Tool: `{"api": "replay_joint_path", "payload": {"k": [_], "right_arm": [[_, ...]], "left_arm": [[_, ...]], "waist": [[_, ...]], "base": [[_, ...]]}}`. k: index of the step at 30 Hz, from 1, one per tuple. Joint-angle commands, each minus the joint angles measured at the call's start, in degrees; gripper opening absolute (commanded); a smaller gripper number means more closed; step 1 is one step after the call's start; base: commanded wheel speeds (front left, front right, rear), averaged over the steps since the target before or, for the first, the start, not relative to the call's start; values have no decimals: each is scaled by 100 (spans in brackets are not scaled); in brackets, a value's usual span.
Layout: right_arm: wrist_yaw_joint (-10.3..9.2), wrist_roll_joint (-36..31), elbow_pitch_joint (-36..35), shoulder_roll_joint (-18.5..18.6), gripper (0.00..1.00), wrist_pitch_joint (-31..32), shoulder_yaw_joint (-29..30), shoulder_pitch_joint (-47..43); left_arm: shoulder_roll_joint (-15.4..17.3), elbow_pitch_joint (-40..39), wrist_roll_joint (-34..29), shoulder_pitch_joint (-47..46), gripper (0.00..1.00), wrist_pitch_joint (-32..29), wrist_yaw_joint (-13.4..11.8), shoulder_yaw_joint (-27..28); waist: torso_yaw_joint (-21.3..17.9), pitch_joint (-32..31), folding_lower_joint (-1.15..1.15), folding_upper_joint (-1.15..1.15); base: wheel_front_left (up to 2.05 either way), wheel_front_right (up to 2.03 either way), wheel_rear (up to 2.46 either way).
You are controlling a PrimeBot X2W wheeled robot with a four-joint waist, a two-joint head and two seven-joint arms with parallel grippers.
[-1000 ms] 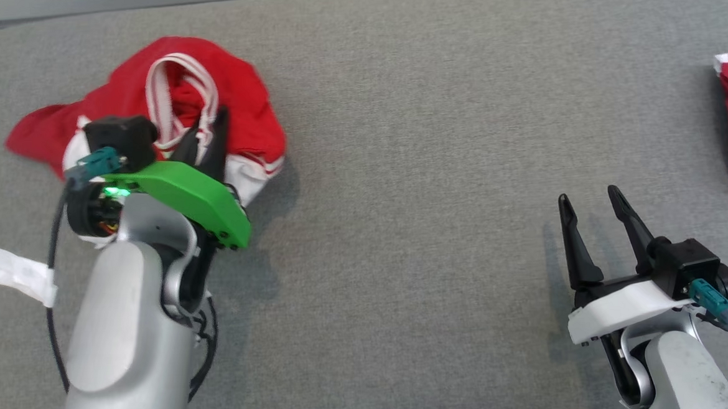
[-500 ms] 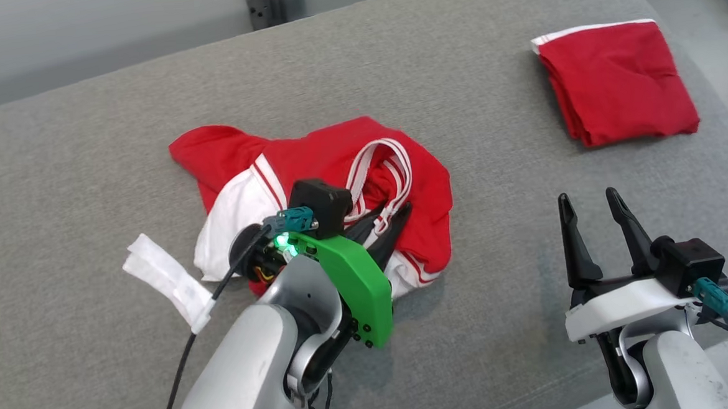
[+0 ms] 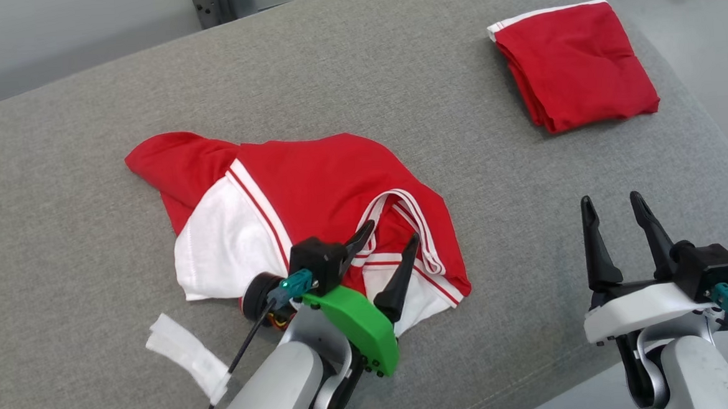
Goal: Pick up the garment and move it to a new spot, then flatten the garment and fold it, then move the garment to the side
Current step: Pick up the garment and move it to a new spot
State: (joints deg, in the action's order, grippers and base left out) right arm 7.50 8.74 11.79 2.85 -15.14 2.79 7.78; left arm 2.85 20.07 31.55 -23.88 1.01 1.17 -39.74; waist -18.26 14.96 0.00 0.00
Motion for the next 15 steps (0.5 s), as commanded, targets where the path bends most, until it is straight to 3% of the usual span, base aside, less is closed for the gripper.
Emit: {"api": "replay_joint_path", "payload": {"k": [1,8,15], "right_arm": [[-2,-103,-65,13,100,0,61,-113],[-2,-491,-360,19,100,0,493,-417],[-2,-729,-473,66,100,0,699,-822]], "left_arm": [[110,-96,-71,200,100,204,-91,66],[624,-720,-95,1278,100,1199,-712,683],[1030,-1193,-379,2399,100,1421,-1112,1594]], "waist": [[454,-373,0,0],[1130,-943,0,0],[1647,-1400,0,0]], "base": [[0,0,0],[0,0,0],[0,0,0]]}}
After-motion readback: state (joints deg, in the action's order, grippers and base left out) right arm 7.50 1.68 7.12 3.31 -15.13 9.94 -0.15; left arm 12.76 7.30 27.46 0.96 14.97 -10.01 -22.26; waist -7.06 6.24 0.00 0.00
